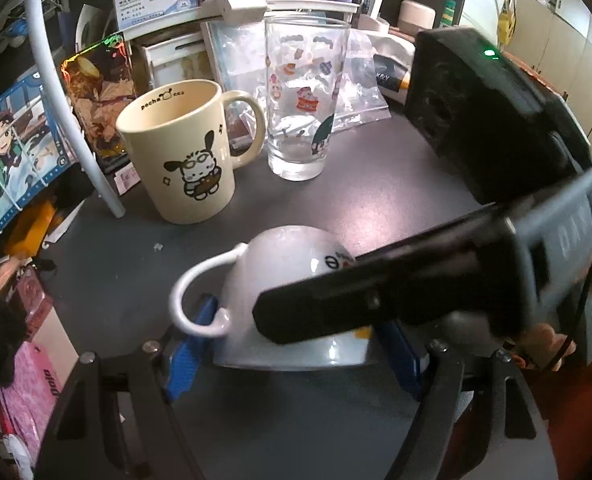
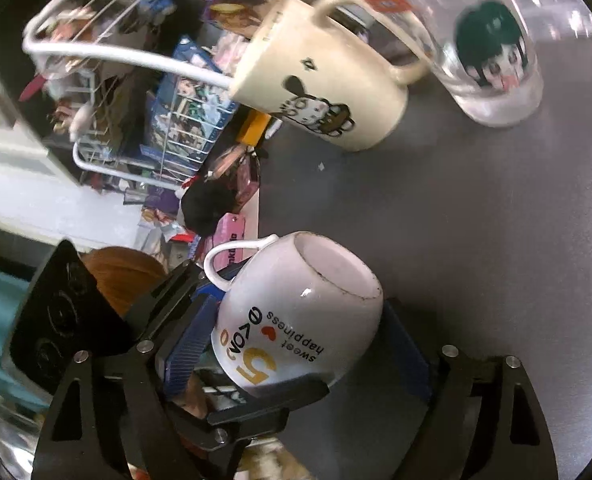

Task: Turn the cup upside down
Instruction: 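Lower the inverted white cup onto the desk with the left gripper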

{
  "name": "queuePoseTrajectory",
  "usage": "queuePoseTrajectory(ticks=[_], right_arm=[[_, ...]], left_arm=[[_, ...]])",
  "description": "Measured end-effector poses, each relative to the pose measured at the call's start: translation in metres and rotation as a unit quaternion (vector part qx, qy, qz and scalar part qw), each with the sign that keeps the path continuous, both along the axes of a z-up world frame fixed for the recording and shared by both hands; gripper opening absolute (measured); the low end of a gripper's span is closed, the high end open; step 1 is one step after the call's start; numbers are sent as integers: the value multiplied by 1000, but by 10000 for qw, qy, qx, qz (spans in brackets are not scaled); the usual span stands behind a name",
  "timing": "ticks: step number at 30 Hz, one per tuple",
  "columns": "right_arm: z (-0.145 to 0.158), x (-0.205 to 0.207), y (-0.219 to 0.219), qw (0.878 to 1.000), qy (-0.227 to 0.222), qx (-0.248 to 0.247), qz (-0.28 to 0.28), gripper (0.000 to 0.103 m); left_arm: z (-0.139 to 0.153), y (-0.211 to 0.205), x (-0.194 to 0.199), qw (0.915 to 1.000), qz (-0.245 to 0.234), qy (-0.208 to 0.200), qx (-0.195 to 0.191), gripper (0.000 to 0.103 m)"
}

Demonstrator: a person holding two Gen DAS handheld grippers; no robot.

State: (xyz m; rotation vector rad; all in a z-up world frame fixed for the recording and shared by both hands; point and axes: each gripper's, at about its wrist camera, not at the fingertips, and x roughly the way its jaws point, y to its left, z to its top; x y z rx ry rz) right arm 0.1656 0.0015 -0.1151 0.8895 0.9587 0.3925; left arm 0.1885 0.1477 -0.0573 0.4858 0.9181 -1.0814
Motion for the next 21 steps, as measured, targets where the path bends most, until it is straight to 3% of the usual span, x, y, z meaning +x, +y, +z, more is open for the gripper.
queuePoseTrajectory(ticks=[7,14,21], right_arm=[[21,-15,6,9917,-644,-1108,66,81],[37,-40,19,9602,-1334,-2437,300,81],[40,-54,35,9388,-1670,-2952,600,79]], left_arm=[[-2,-6,-5,9990,14,-35,-435,77],[-7,-4,-23,9952,76,-161,-967,77],[-13,8,-39,9909,220,-371,-1277,77]])
